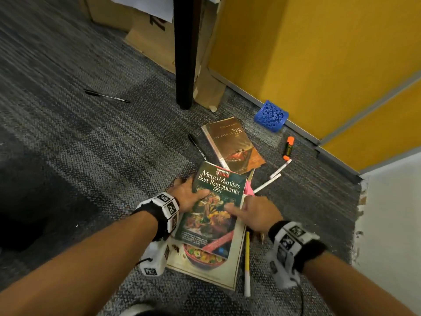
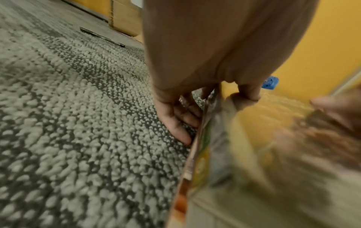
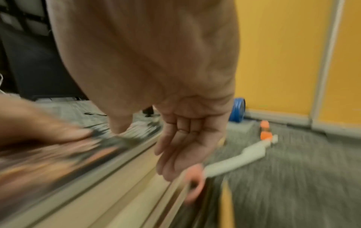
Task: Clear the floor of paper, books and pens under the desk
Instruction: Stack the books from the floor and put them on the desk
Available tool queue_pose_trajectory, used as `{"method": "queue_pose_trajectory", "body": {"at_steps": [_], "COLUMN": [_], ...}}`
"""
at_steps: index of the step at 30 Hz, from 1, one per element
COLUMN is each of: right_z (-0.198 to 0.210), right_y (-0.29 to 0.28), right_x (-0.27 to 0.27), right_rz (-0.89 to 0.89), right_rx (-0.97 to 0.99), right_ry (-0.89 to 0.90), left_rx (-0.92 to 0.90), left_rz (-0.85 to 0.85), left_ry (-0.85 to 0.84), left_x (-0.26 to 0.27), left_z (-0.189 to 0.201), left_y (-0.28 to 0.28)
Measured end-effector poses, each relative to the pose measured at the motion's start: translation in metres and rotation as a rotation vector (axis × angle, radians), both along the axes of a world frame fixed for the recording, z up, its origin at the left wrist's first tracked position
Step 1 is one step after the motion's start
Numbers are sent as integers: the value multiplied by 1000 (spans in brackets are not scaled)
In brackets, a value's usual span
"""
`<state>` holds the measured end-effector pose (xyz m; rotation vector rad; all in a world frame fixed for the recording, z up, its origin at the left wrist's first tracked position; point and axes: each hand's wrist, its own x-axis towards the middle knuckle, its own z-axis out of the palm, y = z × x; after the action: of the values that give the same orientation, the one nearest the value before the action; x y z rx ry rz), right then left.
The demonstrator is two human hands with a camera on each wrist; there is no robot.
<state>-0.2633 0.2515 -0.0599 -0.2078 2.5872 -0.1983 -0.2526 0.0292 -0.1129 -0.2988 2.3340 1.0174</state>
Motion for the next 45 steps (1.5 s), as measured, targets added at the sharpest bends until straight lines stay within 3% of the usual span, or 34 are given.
{"method": "queue_pose_trajectory", "body": {"at_steps": [5, 11, 14, 18, 22, 32, 39, 45], "right_z": [19, -5, -21, -48, -48, -26, -19, -29], "right_y": [15, 3, -8, -5, -15, -40, -39, -46], "right_x": [-95, -155, -157, -170, -165, -148, -154, -151], "right_rz": [-18, -265, -352, -529, -638, -714, -853, -792], "right_rx": [-19, 23, 83, -157, -400, -546, -840, -819], "right_ry": [142, 57, -4, -57, -111, -328, -473, -353], "left_rx": [72, 130, 142, 135, 141, 147, 158, 153], "left_rz": [-1, 22, 33, 13, 9, -6, -4, -46], "left_ry": [37, 77, 83, 66, 42, 7, 19, 6], "left_x": [1, 0, 1, 0, -2, -3, -2, -2], "left_z": [-17, -25, -27, -23, -19, -23, -22, -21], "left_y": [-4, -5, -6, -7, -7, -8, -7, -9]}}
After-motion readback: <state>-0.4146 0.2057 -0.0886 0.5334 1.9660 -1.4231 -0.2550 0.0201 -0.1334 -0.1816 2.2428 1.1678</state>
